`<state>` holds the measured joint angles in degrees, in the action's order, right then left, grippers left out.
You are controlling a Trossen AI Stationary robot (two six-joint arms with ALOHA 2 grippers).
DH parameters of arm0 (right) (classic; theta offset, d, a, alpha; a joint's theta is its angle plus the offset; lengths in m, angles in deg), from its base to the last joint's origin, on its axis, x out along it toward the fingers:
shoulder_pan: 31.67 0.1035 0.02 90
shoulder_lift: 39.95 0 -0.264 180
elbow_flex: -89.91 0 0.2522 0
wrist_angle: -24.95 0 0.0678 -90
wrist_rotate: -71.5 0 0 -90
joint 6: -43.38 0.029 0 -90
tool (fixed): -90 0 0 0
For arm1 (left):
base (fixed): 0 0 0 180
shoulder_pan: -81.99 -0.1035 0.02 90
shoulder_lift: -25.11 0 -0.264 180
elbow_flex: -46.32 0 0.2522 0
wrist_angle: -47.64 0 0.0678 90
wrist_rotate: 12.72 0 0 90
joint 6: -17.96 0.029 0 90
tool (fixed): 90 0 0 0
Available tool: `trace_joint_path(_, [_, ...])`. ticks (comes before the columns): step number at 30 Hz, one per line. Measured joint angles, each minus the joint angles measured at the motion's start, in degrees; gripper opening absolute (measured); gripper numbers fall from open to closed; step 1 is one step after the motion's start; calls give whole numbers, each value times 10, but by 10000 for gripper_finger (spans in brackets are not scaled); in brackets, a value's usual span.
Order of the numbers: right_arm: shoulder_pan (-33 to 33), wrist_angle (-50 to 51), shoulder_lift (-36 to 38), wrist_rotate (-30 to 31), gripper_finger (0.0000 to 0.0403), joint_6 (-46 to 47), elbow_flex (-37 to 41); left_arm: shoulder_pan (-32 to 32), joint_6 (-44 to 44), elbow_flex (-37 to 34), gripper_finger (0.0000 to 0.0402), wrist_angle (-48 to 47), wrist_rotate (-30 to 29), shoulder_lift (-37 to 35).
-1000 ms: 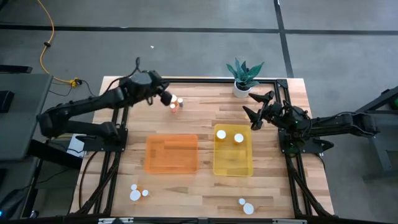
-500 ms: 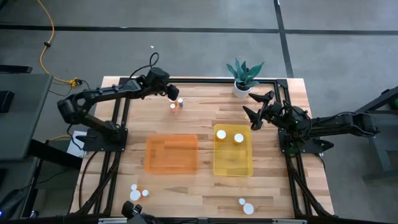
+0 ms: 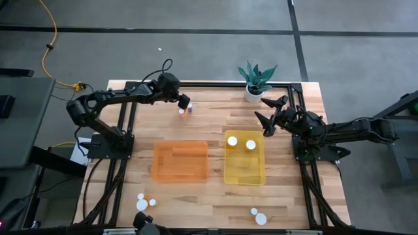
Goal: Pick and place medicine bottles into bin by pill shape (circle, oval)
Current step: Put the top orange capsule bottle into the yellow bin
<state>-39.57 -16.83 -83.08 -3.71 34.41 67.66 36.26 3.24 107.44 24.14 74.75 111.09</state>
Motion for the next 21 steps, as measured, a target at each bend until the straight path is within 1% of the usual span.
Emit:
trace_joint_path(4, [0,0,0,0,301,0,0,9,27,0,301,-31,6,0])
trace_joint_path(8, [0,0,0,0,301,0,0,19,46,0,301,-39,5,0])
trace_joint_path(12, [0,0,0,0,301,0,0,24,49,0,301,-38,-18,0])
trace_joint_path(16, [0,0,0,0,301,0,0,24,49,0,301,-48,-24,1])
trace_joint_path(21, [0,0,0,0,301,0,0,22,55,0,301,-38,-36,20])
